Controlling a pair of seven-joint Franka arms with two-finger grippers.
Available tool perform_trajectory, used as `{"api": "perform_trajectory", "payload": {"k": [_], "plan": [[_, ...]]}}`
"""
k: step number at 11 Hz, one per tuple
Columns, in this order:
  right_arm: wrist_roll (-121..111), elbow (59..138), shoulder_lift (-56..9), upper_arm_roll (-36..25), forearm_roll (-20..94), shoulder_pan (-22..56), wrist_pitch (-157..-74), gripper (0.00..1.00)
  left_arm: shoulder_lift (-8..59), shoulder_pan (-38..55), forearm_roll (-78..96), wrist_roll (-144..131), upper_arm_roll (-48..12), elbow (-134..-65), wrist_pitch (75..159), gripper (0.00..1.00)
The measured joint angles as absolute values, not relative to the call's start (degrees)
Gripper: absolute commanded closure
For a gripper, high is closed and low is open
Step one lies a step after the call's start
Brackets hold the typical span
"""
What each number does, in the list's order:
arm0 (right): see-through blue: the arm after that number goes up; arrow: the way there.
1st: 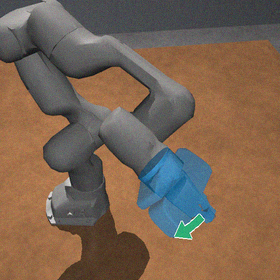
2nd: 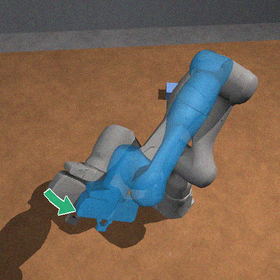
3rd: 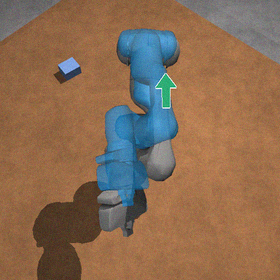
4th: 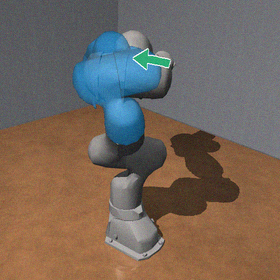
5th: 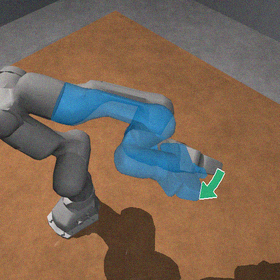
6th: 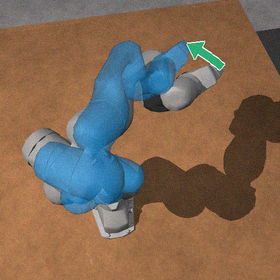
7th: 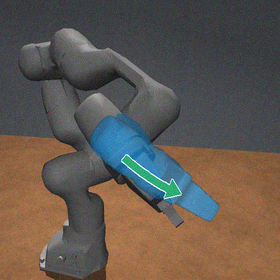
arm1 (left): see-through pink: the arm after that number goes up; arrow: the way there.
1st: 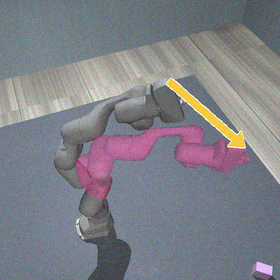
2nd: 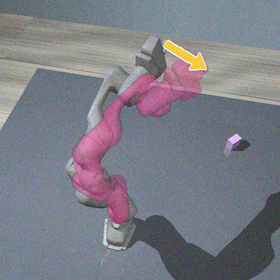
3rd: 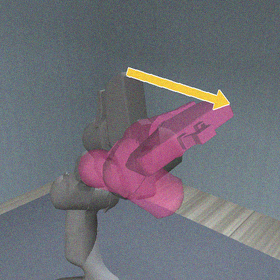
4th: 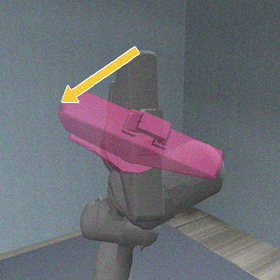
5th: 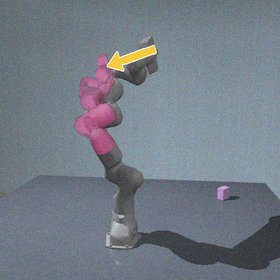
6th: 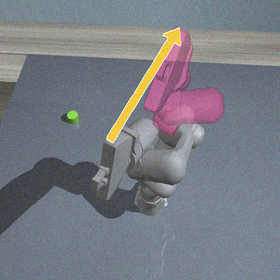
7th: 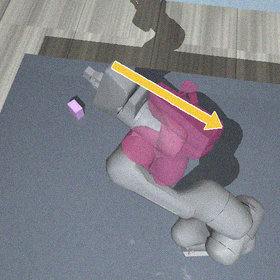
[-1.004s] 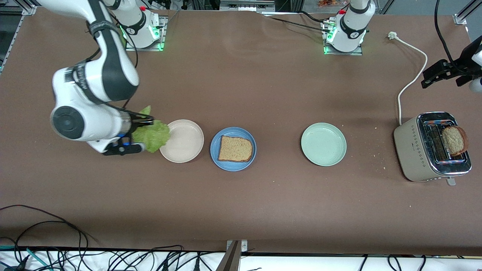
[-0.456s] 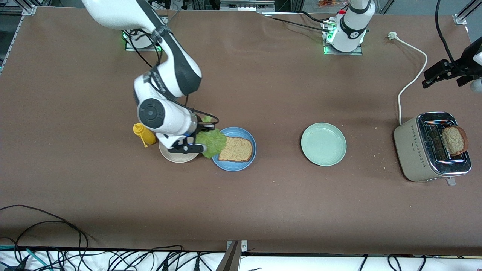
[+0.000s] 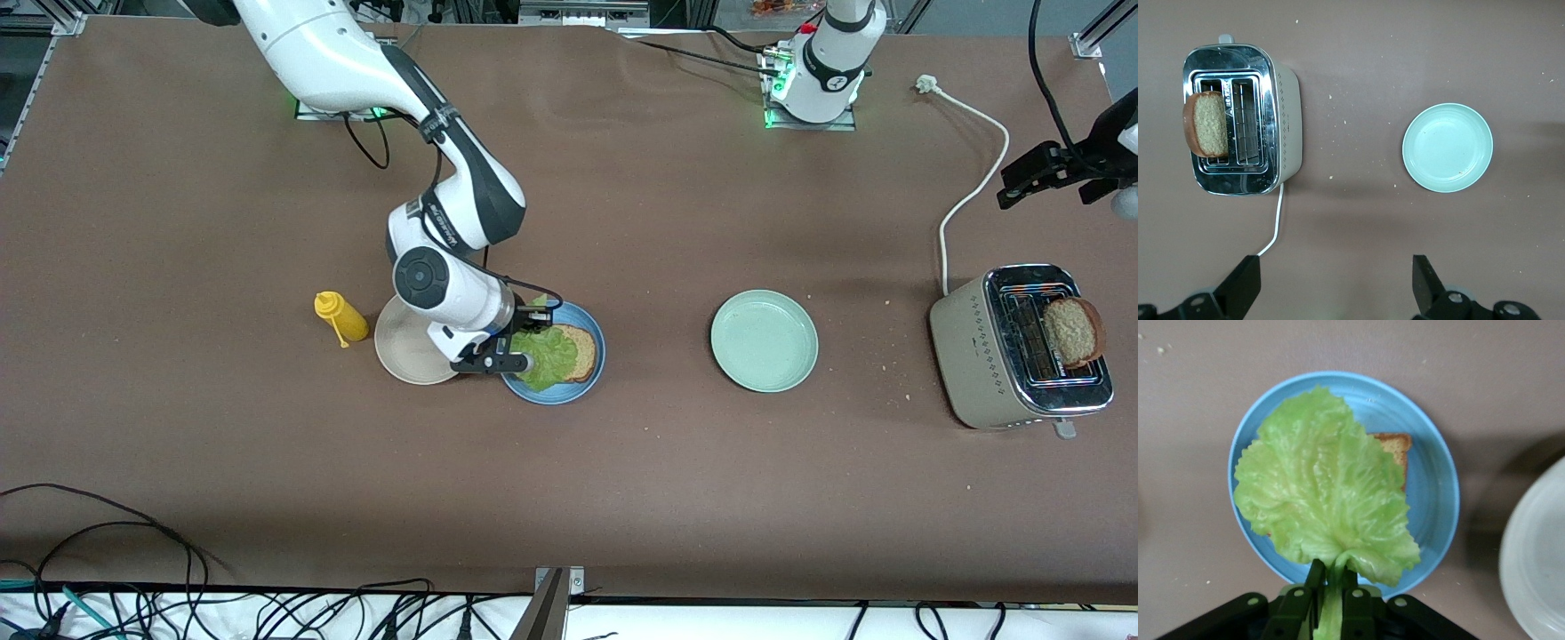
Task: Make sandwich in blue plate with both arms
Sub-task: 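Open the right gripper to drop the lettuce onto the bread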
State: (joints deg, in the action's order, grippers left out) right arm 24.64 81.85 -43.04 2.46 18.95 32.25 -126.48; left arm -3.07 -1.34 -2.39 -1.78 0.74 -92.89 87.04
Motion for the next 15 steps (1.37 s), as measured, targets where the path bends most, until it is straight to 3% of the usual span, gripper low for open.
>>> {"api": "perform_trajectory", "payload": {"k": [1, 2, 8, 15], "plan": [[24.66, 81.87, -44.27, 2.50, 18.99, 32.76, -126.76, 0.36, -3.06, -1.36, -2.39, -1.78, 0.75, -92.88, 87.03, 0.00], [24.45, 81.85, -45.75, 2.57, 19.00, 33.19, -127.23, 0.02, -3.05, -1.36, -2.39, -1.78, 0.79, -92.87, 87.03, 0.00], [24.04, 77.89, -44.71, 2.66, 16.52, 33.67, -127.80, 0.00, -3.04, -1.38, -2.39, -1.77, 0.98, -92.84, 87.02, 0.00], [23.85, 77.09, -30.19, -3.51, 11.49, 33.34, -103.72, 0.00, -2.44, -1.73, -2.39, -1.62, 1.34, -92.80, 86.98, 0.00]]}}
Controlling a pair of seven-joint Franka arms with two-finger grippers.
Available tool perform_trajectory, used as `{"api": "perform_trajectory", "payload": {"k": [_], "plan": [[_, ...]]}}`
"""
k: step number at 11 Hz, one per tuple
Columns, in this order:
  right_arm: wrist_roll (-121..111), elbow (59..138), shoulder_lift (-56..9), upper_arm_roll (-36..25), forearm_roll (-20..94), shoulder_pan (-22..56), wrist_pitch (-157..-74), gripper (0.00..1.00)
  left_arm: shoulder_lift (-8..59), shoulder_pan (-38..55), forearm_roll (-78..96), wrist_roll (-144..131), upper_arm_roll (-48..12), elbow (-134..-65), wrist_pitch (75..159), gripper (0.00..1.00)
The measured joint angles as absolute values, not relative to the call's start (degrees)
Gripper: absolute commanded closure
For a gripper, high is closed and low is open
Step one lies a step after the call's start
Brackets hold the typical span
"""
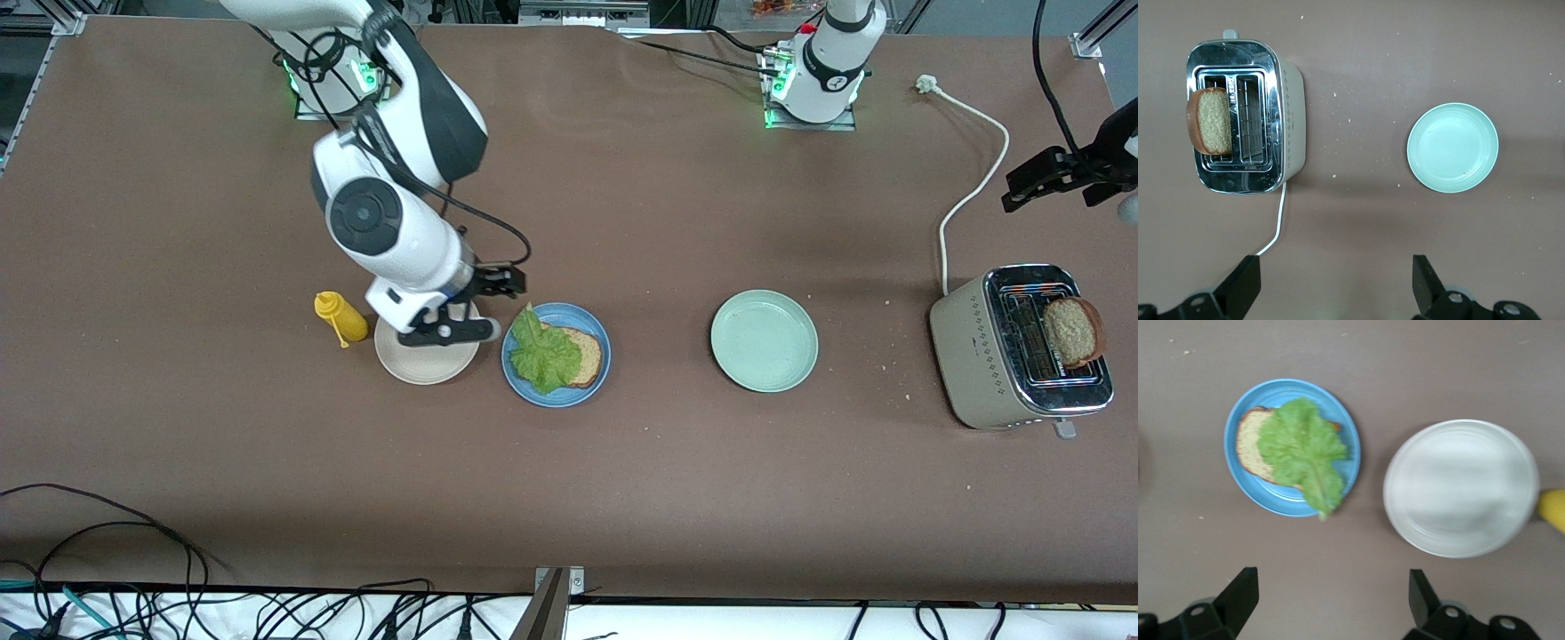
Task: Make sandwich in blue plate with both arms
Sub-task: 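Open the right gripper to drop the lettuce onto the bread, then move the right gripper back beside the yellow mustard bottle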
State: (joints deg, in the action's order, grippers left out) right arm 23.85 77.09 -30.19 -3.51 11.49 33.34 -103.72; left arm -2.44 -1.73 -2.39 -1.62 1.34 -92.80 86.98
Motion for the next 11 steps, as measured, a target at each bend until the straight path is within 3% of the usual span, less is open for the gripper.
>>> {"api": "perform_trajectory", "payload": {"k": [2, 6, 11], "plan": [[23.80, 77.02, -25.89, -4.94, 5.48, 33.24, -97.62, 0.00, -2.42, -1.76, -2.39, -1.58, 1.37, -92.76, 86.98, 0.00], [23.35, 77.38, -15.69, -12.76, 3.79, 33.08, -82.91, 0.00, -2.37, -1.83, -2.39, -1.57, 1.38, -92.70, 86.97, 0.00], [18.35, 88.00, -8.89, -19.09, 2.85, 32.02, -85.69, 0.00, -2.27, -2.84, -2.39, -1.53, 1.39, -92.70, 86.92, 0.00]]}}
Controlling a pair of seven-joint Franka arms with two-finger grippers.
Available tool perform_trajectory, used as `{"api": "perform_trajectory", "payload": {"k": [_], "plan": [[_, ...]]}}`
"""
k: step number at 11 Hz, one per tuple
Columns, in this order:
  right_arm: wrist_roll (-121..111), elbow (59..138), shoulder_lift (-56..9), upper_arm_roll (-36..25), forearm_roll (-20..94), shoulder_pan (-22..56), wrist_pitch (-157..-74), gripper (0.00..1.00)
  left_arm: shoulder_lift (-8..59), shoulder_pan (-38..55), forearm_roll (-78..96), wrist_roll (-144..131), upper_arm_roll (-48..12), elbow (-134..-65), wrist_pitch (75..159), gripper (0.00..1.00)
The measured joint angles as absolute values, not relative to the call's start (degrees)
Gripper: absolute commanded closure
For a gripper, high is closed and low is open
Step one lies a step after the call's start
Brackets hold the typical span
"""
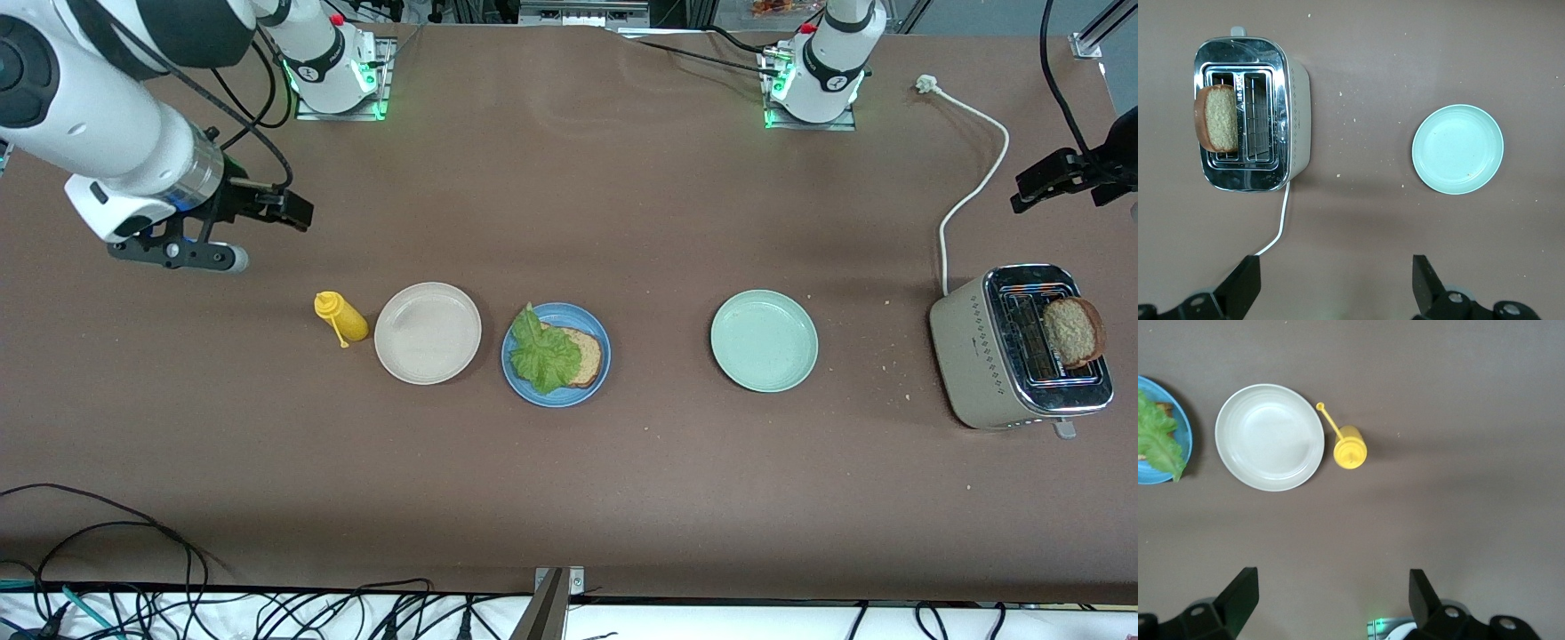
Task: Make sandwich in blue plate with both arms
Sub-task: 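Move the right gripper back beside the yellow mustard bottle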
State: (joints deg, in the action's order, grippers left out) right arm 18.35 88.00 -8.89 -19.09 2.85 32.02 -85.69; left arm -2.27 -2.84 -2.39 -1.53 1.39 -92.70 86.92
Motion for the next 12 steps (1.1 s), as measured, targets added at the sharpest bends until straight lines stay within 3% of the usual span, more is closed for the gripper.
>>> {"api": "perform_trajectory", "payload": {"k": [4, 7, 12], "plan": [[12.13, 100.86, -1.37, -3.73, -0.42, 11.94, -93.55, 0.00, -2.15, -2.90, -2.39, -1.52, 1.36, -92.70, 86.87, 0.00], [3.50, 104.00, 2.53, -2.54, -0.55, 7.80, -94.18, 0.00, -2.09, -2.94, -2.39, -1.52, 1.35, -92.70, 86.86, 0.00], [4.03, 100.00, 2.72, -4.94, -0.56, 6.84, -90.17, 0.00, -2.04, -3.56, -2.39, -1.52, 1.39, -92.70, 86.86, 0.00]]}}
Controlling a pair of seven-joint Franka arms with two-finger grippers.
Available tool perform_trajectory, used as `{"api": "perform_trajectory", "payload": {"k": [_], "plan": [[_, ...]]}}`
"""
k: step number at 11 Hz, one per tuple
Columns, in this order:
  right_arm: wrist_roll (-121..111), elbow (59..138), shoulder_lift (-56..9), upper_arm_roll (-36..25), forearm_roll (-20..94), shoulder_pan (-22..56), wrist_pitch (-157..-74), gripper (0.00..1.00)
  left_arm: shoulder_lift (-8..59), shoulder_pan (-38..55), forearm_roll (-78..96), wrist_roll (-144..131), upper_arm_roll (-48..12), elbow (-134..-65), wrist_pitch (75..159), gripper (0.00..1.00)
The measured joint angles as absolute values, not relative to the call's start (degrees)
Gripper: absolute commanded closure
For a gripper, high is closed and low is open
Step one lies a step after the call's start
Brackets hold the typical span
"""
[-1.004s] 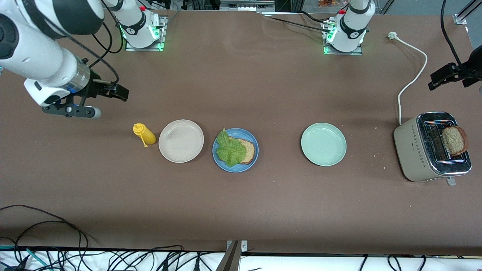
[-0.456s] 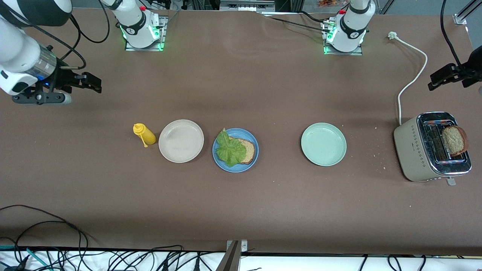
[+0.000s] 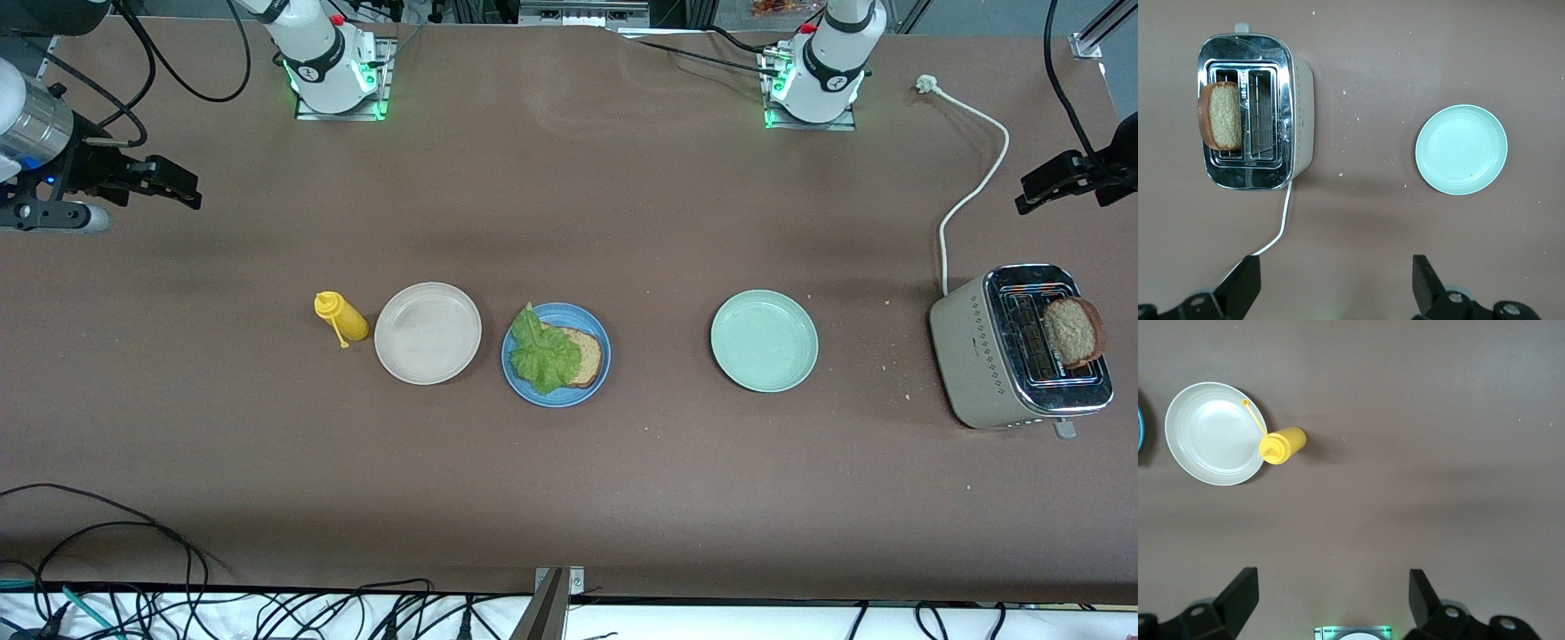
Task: Make sandwich in blue plate with both arms
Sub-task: 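Move the right gripper back beside the yellow mustard bottle, then grasp the yellow mustard bottle with the right gripper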
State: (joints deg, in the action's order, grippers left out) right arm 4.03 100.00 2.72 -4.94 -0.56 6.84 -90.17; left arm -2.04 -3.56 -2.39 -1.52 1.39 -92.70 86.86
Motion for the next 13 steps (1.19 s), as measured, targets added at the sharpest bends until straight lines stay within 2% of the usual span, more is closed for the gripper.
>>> {"api": "perform_trajectory", "payload": {"k": [3, 5, 9, 13], "plan": [[3.10, 100.45, 1.08, -4.86, -0.56, 6.89, -89.16, 0.00, -2.01, -3.58, -2.39, -1.52, 1.39, -92.70, 86.86, 0.00], [-6.05, 100.61, -1.33, -7.03, 0.49, 6.86, -89.47, 0.00, -1.98, -3.63, -2.39, -1.52, 1.38, -92.70, 86.84, 0.00], [-31.04, 101.08, -10.42, -15.89, 11.39, 6.52, -93.65, 0.00, -1.92, -3.71, -2.39, -1.51, 1.35, -92.70, 86.81, 0.00], [-59.04, 101.22, -20.34, -17.44, 24.10, 1.66, -96.98, 0.00, -1.88, -3.77, -2.39, -1.51, 1.34, -92.66, 86.79, 0.00]]}}
